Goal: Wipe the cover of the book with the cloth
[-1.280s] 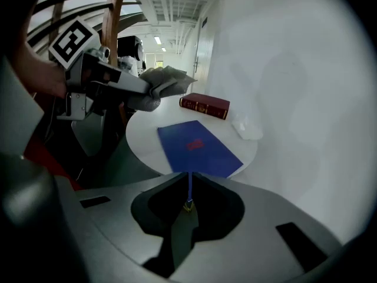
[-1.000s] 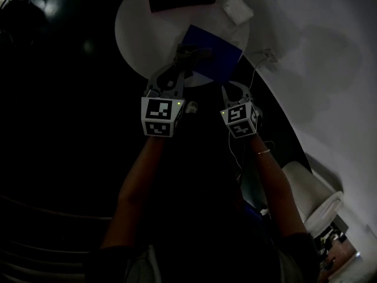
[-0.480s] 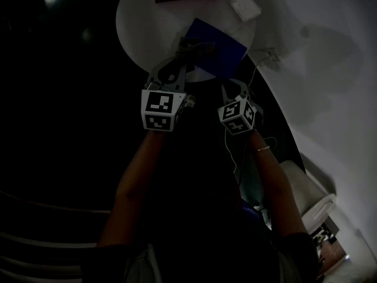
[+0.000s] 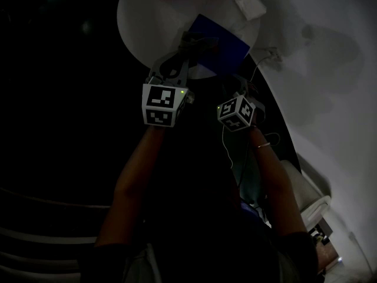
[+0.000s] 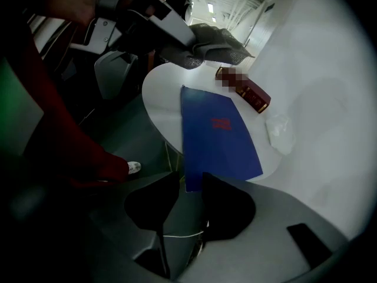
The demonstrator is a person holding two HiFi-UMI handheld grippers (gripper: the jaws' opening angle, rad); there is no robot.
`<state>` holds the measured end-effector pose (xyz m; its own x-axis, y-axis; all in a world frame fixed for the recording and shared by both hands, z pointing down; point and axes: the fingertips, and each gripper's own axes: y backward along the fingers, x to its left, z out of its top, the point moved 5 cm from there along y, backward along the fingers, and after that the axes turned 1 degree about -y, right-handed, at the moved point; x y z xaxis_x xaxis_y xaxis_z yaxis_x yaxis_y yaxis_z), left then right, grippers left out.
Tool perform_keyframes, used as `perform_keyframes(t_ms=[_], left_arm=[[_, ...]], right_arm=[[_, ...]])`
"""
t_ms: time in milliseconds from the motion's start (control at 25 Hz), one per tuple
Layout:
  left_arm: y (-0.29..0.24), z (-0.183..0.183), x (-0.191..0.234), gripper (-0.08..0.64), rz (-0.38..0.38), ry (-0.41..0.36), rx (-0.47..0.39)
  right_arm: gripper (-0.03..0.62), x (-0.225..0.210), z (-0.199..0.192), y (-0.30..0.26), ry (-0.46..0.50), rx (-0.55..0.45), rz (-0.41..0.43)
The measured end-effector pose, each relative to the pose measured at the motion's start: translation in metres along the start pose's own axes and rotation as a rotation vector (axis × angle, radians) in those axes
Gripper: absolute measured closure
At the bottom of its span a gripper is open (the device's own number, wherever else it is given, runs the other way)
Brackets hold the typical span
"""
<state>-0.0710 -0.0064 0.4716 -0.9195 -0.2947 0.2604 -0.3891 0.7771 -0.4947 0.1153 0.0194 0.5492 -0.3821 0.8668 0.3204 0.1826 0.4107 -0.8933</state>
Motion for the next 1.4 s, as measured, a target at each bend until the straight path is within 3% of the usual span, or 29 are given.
perform_keyframes(t_ms=[320,600,1240,1400], left_arm=[[0.003,-0.001,0.003,0.526,0.02,0.012,-0.006],[0.007,-0.001,0.005,0.526,0.025,0.024,-0.008],[0.009,0.001,0.011,0.526,0.019,0.025,-0.011],[0.011,0.003,0.011,0.526,0.021,0.022,-0.019]], right_arm=[[0.474,0.001,0.002,-0.002,0.087,0.001,-0.045],[0.474,0.004,0.005,-0.007,0.277,-0.009,-0.141],[0.541,0.005,0.011,0.0,0.259,-0.02,-0.15],[0.551,0.003,0.013,0.005,0.293,-0.04,-0.167]])
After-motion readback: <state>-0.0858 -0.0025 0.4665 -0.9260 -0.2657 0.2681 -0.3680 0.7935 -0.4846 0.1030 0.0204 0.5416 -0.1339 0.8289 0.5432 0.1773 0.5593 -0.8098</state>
